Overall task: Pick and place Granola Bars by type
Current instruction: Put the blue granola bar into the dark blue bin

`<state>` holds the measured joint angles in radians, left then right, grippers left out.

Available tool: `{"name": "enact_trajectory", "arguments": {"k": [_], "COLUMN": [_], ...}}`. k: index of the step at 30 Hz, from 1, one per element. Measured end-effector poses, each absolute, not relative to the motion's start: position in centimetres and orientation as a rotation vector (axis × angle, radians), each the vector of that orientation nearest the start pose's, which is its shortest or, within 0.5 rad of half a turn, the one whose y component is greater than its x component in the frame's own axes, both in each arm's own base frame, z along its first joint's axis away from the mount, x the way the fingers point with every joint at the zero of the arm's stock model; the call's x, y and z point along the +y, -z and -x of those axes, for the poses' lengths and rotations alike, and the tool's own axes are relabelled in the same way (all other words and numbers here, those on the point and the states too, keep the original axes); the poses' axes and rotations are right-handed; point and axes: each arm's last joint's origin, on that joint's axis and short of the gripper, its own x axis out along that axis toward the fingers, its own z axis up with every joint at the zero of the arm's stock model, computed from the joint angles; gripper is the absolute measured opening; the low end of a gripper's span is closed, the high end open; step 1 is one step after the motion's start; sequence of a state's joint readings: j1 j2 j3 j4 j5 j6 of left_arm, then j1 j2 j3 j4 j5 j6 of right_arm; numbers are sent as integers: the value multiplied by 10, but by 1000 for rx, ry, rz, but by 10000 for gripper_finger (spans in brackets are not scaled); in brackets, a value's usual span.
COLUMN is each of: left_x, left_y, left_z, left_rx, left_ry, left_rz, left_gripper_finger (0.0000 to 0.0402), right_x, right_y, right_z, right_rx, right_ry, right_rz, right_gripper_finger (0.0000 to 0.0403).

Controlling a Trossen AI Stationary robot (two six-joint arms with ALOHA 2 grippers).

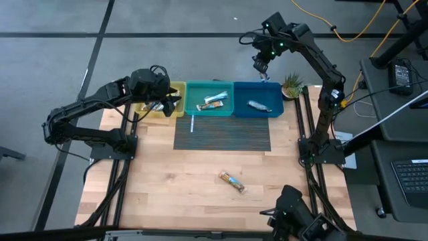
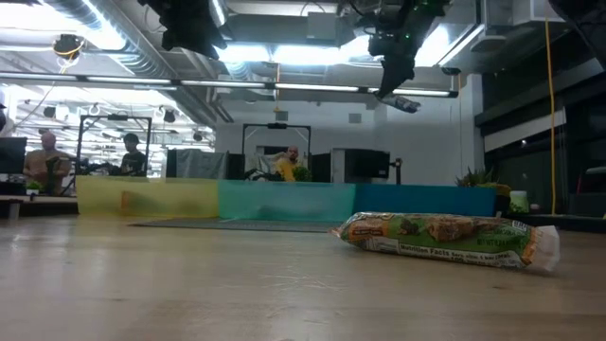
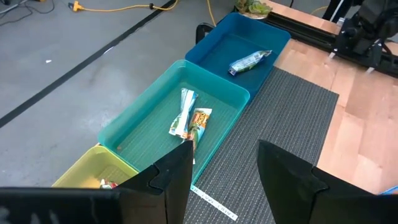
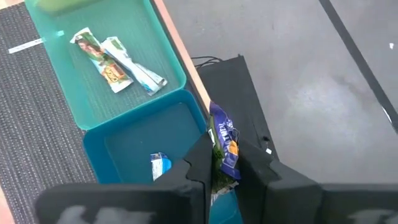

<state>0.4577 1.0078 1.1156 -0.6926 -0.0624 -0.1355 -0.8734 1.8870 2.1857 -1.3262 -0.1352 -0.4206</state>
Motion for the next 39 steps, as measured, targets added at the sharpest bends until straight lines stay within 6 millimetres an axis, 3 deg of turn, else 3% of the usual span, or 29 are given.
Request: {"name": "enact_trajectory", "arguments": {"k": [5,7,9,15,20,30,39], "left_x": [89,89,89,88,88,88,88], "left_y": [-359,-359,-359,-358,-357,-357,-357], "left_z": [-176,-176,-176,-175,-174,-174,-174], "left_rx": [546,546,545,548,564,558,551], "left_ry": [-545,-545,-545,-556,-559,-588,-595], "left_rz": [246,246,248,284,294,304,329], "left_gripper_finger": [168,168,168,168,168,168,168], "right_x": [-283,-286,-288,-284,-276,-284,-292], "right_y": [-400,-390,-370,-283,-244,-217,-203], "right_z": [-237,-239,-241,-250,-255,-248,-230], "right_rx": [1003,1013,1063,1230,1274,1306,1326], "right_ry": [445,433,416,343,321,325,344], "right_rz": [-175,-192,-233,-352,-348,-159,-177], "right_gripper_finger": [50,46,45,51,46,52,52]}}
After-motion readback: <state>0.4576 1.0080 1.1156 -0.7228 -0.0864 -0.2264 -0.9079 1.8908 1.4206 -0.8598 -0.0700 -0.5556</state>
